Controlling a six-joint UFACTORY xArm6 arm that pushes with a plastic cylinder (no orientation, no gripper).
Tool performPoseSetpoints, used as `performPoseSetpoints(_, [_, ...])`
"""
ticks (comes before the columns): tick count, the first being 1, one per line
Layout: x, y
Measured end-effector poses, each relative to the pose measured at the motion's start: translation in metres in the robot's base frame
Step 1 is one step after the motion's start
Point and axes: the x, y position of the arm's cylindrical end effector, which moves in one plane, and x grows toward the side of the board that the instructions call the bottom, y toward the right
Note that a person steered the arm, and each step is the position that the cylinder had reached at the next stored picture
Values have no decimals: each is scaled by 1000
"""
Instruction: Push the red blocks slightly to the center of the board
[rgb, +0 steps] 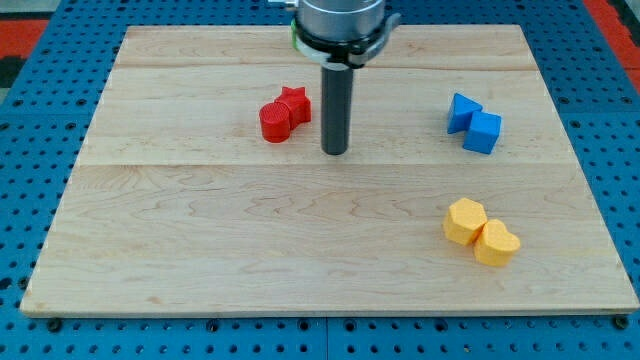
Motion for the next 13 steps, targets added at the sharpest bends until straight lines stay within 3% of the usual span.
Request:
performPoseSetpoints(2, [-3, -41])
performPoseSetpoints(4, [9, -2])
performPoseSetpoints(7, [15, -1])
performPoseSetpoints(8, [12, -87])
performPoseSetpoints(9, [-40, -152])
performPoseSetpoints(10, [-93, -178])
performPoseSetpoints(12, [-109, -74])
performPoseSetpoints(13, [-88, -72])
